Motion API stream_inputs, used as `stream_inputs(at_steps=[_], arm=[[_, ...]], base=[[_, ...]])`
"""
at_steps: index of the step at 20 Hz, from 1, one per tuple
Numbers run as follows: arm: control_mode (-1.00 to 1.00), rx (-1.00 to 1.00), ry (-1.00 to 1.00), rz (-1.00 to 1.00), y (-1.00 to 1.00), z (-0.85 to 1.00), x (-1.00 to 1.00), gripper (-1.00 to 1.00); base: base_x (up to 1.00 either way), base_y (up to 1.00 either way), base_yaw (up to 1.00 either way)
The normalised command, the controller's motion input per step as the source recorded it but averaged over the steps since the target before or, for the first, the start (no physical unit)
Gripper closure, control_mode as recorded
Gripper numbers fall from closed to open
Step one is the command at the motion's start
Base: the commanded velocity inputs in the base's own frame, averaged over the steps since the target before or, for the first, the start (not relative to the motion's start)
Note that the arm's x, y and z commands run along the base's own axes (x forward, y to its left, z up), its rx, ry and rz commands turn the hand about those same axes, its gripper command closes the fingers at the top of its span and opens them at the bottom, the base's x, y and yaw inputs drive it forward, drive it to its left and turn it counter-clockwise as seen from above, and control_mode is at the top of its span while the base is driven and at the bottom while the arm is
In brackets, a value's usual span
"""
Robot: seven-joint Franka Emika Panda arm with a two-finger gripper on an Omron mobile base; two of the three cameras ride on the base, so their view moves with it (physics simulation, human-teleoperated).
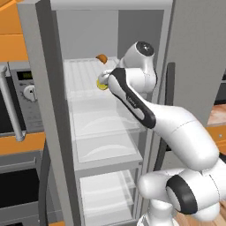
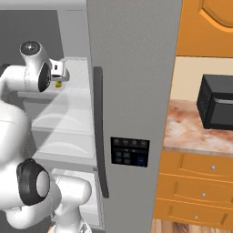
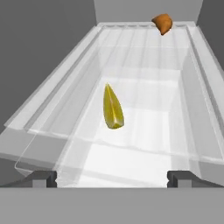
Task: Take the lemon wedge from the fridge and place it on the plate with fish on the dining counter.
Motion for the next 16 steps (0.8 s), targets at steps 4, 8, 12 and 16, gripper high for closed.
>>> stream_inputs(at_steps=[4,8,12,16], arm=[[-1.00,-0.01,0.02,0.00,0.45,-0.31,0.87,-1.00],[-1.00,0.00,0.00,0.00,0.17,-0.19,1.00,-1.00],[-1.00,0.00,0.00,0.00,0.00,-0.15,0.99,-1.00],[-1.00,-0.02,0.00,0.00,0.06,-0.15,0.34,-1.00]], base=[[0.00,0.00,0.00],[0.00,0.00,0.00],[0.00,0.00,0.00],[0.00,0.00,0.00]])
